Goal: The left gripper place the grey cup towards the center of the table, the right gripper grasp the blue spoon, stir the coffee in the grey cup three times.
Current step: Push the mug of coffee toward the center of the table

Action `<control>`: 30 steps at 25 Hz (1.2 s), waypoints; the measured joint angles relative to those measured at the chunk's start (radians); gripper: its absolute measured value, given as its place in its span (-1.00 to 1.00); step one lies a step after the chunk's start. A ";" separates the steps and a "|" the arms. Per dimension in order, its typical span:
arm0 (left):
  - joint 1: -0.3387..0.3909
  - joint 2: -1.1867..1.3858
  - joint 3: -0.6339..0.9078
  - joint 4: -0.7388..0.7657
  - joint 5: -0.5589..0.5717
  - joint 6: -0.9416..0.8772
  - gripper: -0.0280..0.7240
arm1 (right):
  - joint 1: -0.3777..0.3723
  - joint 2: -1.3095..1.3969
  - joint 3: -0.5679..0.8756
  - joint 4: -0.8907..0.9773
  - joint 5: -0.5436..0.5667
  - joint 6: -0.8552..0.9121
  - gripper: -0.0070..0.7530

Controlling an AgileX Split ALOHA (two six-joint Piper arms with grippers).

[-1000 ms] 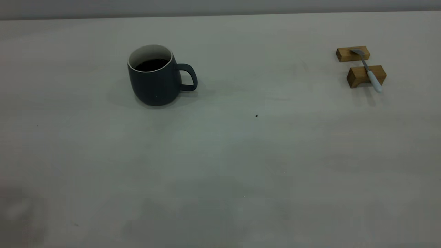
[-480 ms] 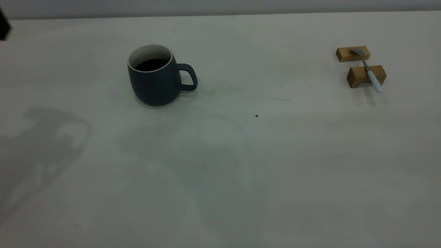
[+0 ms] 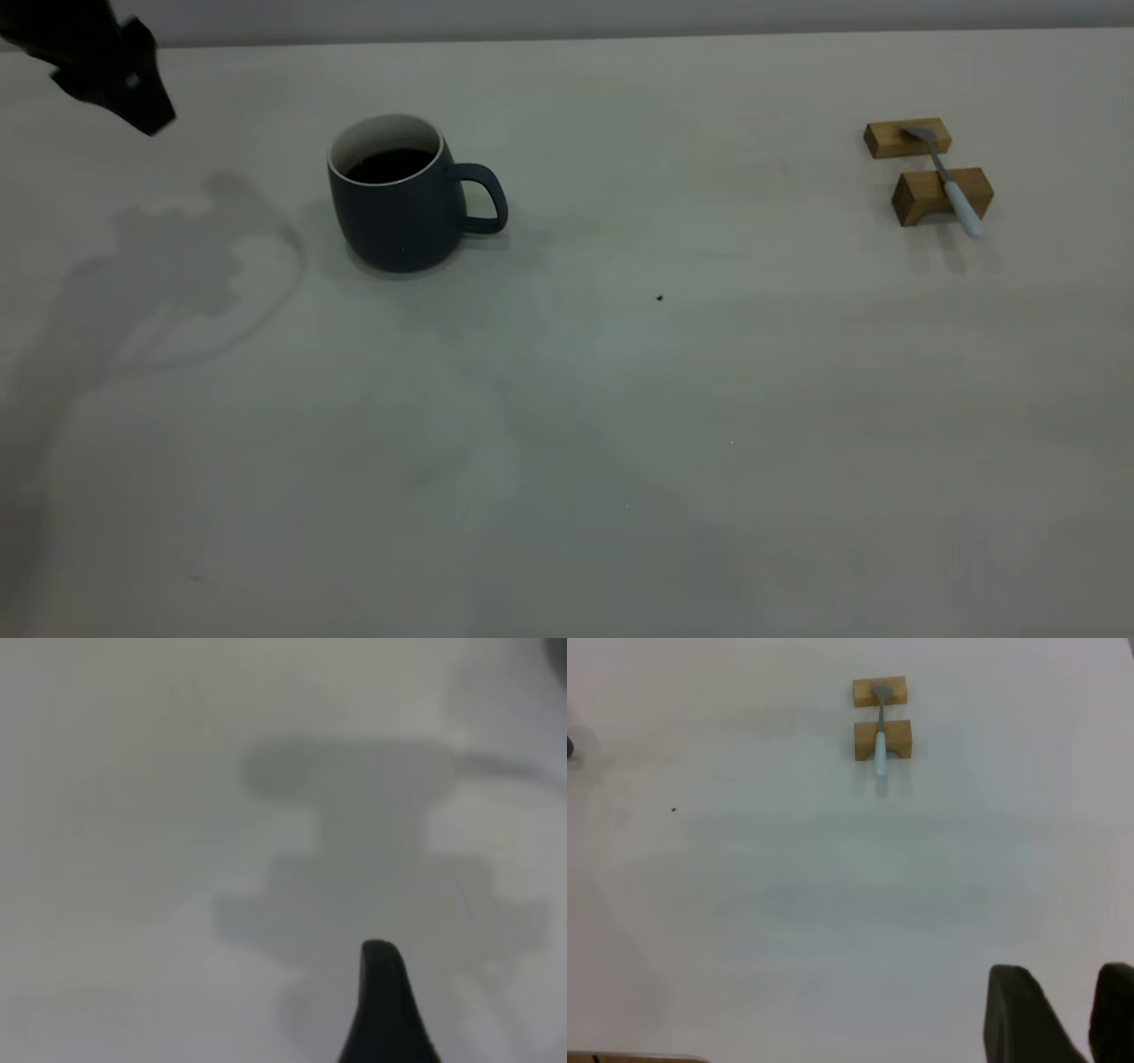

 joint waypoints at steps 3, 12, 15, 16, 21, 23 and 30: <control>0.000 0.085 -0.062 -0.001 0.001 0.181 0.63 | 0.000 0.000 0.000 0.000 0.000 0.000 -0.36; -0.002 0.268 -0.198 -0.236 0.023 0.699 0.63 | 0.000 0.000 0.000 0.000 0.000 0.000 -0.36; -0.014 0.295 -0.229 -0.318 0.060 0.861 0.63 | 0.000 0.000 0.000 0.000 0.000 0.000 -0.36; -0.022 0.303 -0.237 -0.345 0.065 0.907 0.63 | 0.000 0.000 0.000 0.000 0.000 0.000 -0.36; -0.055 0.337 -0.264 -0.433 0.076 1.023 0.63 | 0.000 0.000 0.000 0.000 0.000 0.000 -0.36; -0.068 0.351 -0.271 -0.440 0.081 1.040 0.63 | 0.000 0.000 0.000 0.000 0.000 0.000 -0.36; -0.139 0.366 -0.275 -0.447 0.074 1.047 0.63 | 0.000 0.000 0.000 0.000 0.000 0.000 -0.36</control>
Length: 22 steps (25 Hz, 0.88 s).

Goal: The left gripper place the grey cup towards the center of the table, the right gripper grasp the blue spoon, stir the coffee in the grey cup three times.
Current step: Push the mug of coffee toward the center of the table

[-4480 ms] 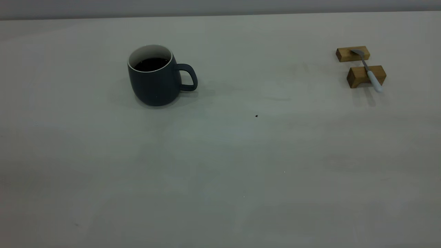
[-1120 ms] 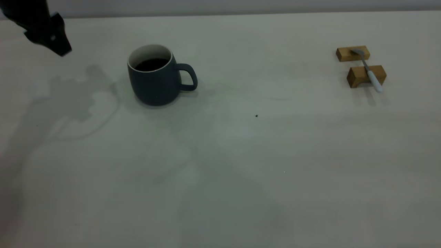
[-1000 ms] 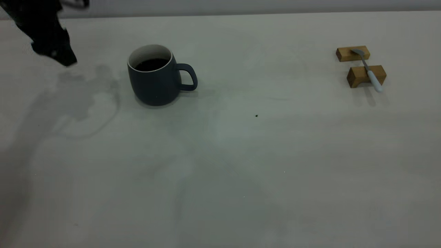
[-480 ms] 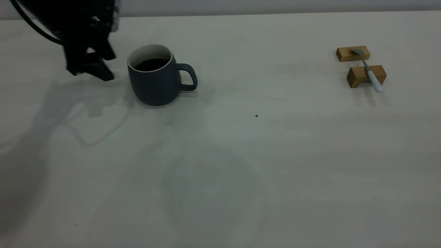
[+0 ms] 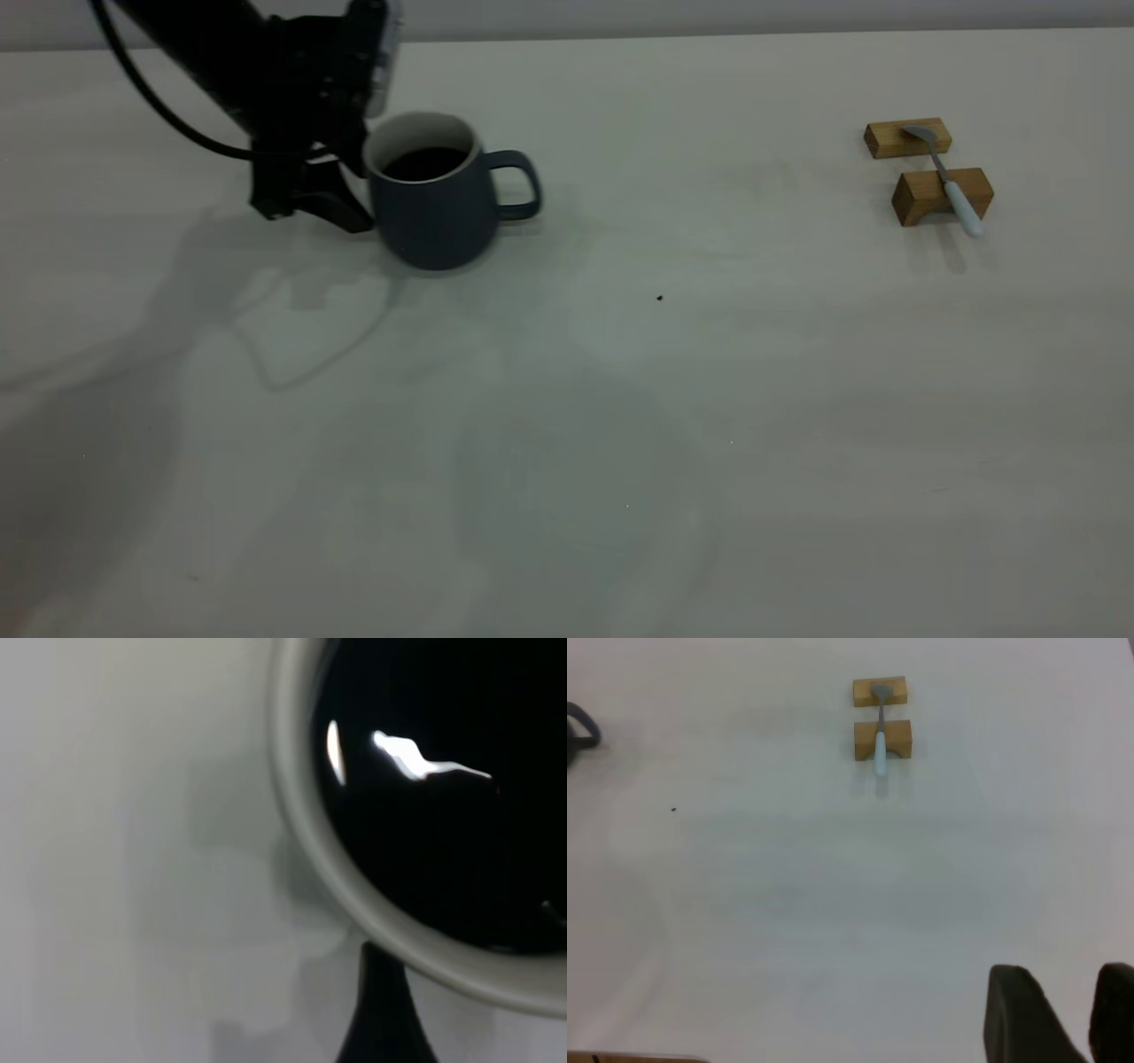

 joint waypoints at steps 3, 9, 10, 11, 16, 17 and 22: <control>-0.041 0.000 0.000 -0.002 -0.025 -0.020 0.63 | 0.000 0.000 0.000 0.000 0.000 0.000 -0.36; -0.109 0.018 -0.030 -0.037 -0.051 -0.045 0.63 | 0.000 0.000 0.000 0.000 0.000 0.000 -0.36; -0.120 0.026 -0.041 -0.060 -0.052 -0.046 0.63 | 0.000 0.000 0.000 0.000 0.000 0.000 -0.36; -0.131 0.034 -0.051 -0.084 -0.053 -0.047 0.63 | 0.000 0.000 0.000 0.000 0.000 0.000 -0.36; -0.183 0.067 -0.103 -0.168 -0.064 -0.048 0.63 | 0.000 0.000 0.000 0.000 0.000 0.000 -0.36; -0.195 0.071 -0.113 -0.179 -0.066 -0.048 0.63 | 0.000 0.000 0.000 0.000 0.000 0.000 -0.36; -0.249 0.105 -0.164 -0.206 -0.072 -0.058 0.63 | 0.000 0.000 0.000 0.000 0.000 0.000 -0.36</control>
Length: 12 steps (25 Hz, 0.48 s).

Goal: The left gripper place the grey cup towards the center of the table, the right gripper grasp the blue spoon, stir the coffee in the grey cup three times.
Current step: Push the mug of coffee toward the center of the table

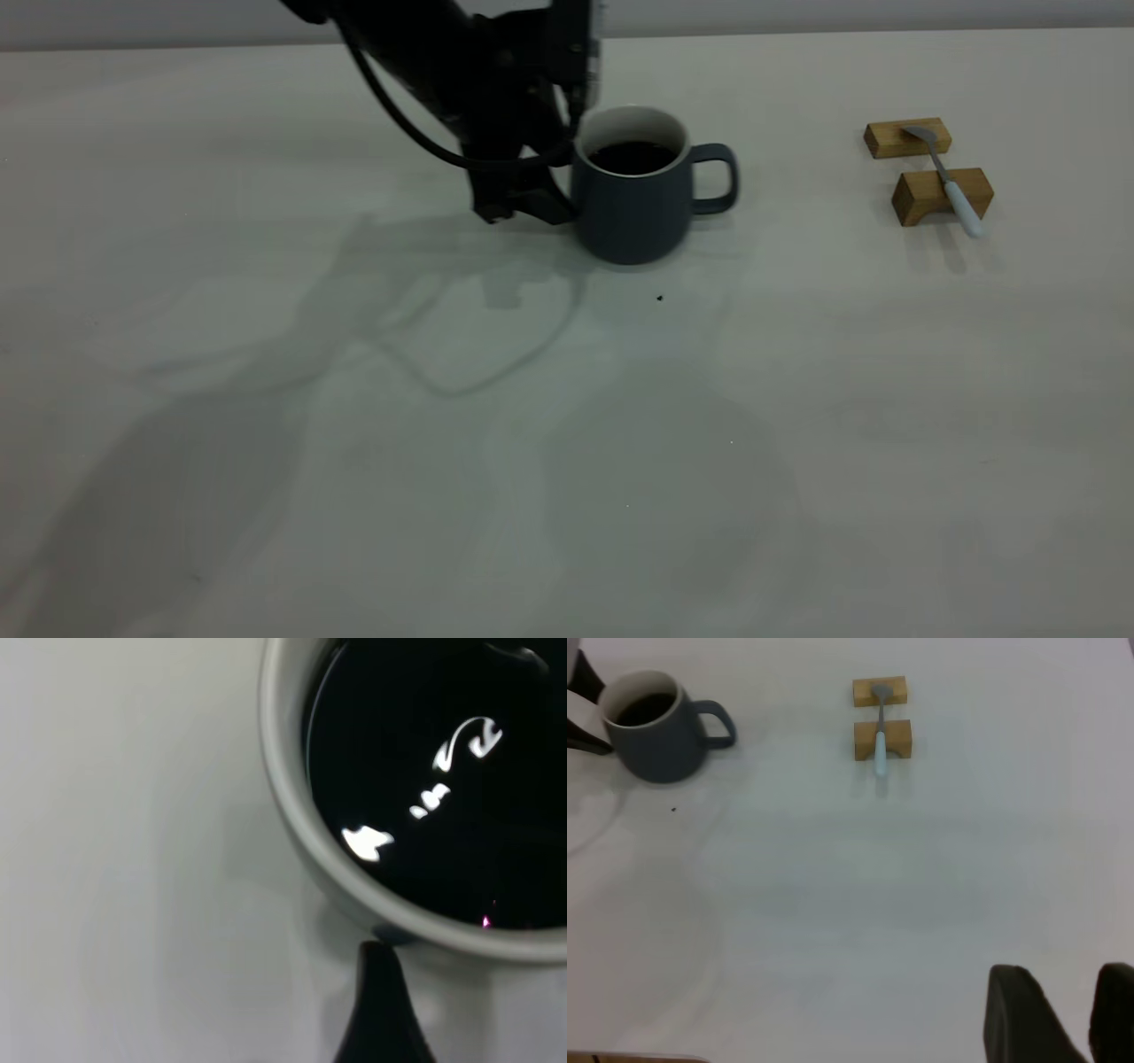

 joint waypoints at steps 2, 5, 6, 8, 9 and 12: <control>-0.018 0.011 -0.016 -0.007 -0.001 -0.015 0.63 | 0.000 0.000 0.000 0.000 0.000 0.000 -0.36; -0.034 0.022 -0.029 -0.013 0.000 -0.028 0.63 | 0.000 0.000 0.000 0.000 0.000 0.000 -0.36; -0.036 0.023 -0.030 -0.015 0.000 -0.032 0.63 | 0.000 0.000 0.000 0.000 0.000 0.000 -0.36; -0.037 0.023 -0.030 -0.016 -0.001 -0.036 0.63 | 0.000 0.000 0.000 0.000 0.000 0.000 -0.36; -0.037 0.023 -0.030 -0.014 0.000 -0.045 0.63 | 0.000 0.000 0.000 0.000 0.000 0.000 -0.36; -0.022 0.014 -0.030 0.052 0.049 -0.138 0.63 | 0.000 0.000 0.000 0.000 0.000 0.000 -0.36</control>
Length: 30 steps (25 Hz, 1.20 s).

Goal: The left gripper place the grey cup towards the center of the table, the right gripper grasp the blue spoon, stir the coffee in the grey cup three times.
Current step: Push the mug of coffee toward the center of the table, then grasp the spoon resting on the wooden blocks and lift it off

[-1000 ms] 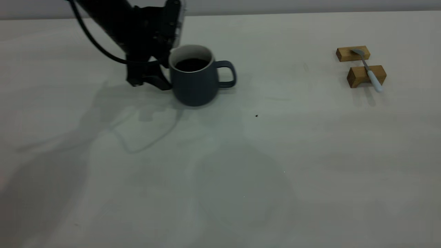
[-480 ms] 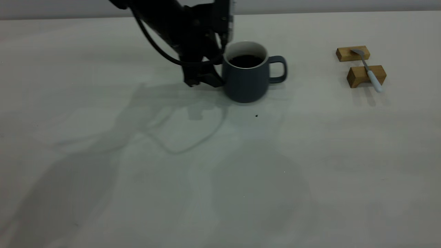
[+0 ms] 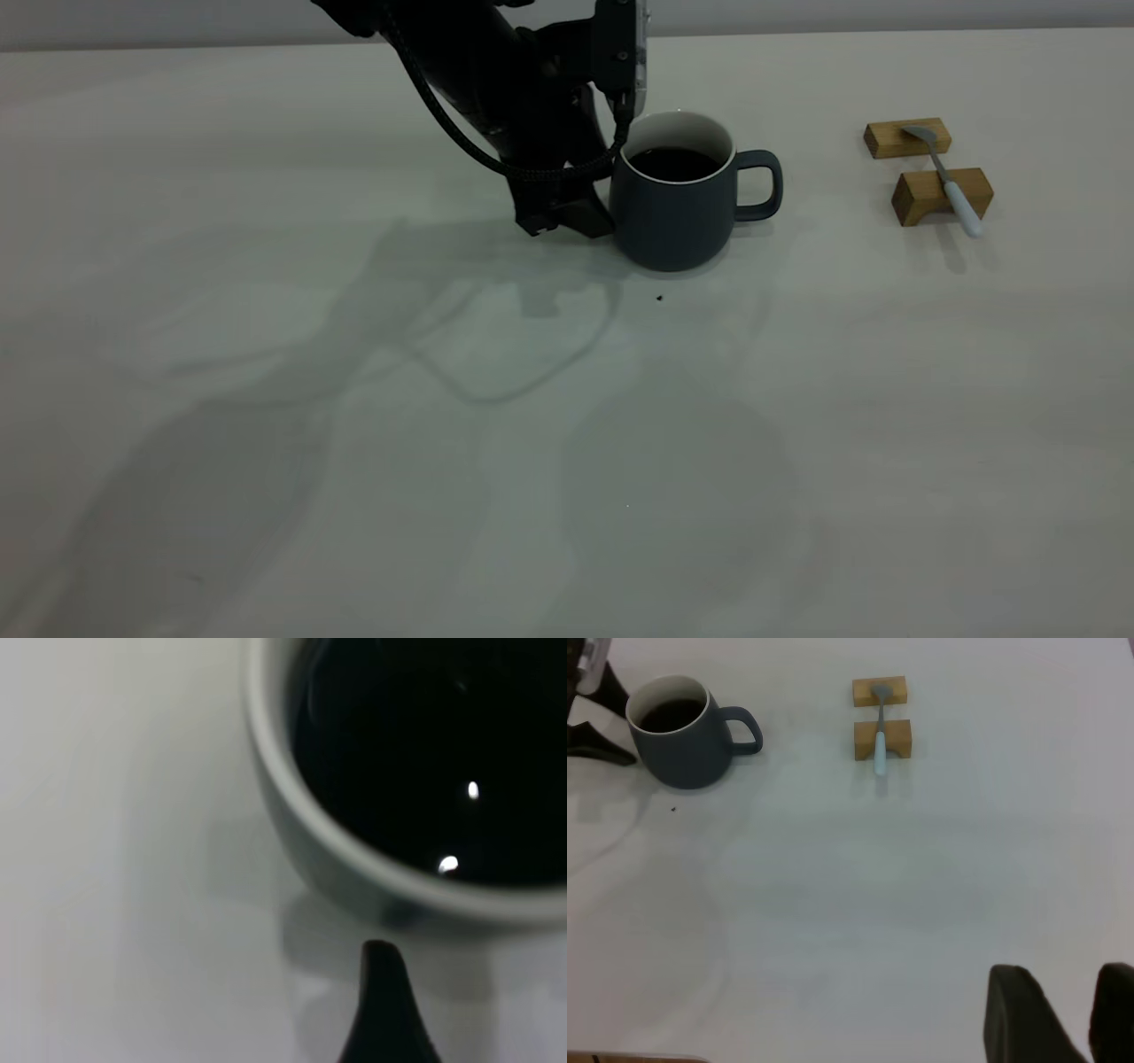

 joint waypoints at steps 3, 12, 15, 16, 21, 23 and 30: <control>0.034 -0.061 0.000 0.184 0.123 -0.201 0.63 | 0.000 0.000 0.000 0.000 0.000 0.000 -0.36; 0.062 -0.489 0.000 0.532 0.582 -1.044 0.63 | 0.000 0.000 0.001 0.000 0.000 0.000 -0.36; 0.062 -0.633 0.000 0.570 0.698 -1.232 0.63 | 0.000 0.000 0.001 0.000 0.000 0.000 -0.36; 0.062 -0.679 0.000 0.574 0.698 -1.275 0.63 | 0.000 0.000 0.001 0.000 0.000 0.000 -0.36; 0.062 -0.875 0.049 0.581 0.698 -1.428 0.63 | 0.000 0.000 0.001 0.001 0.000 0.000 -0.36; 0.062 -0.958 0.108 0.582 0.698 -1.477 0.63 | 0.000 0.000 0.001 0.001 0.000 0.000 -0.36; 0.062 -1.247 0.489 0.583 0.698 -1.591 0.63 | 0.000 0.000 0.001 0.001 0.000 0.000 -0.36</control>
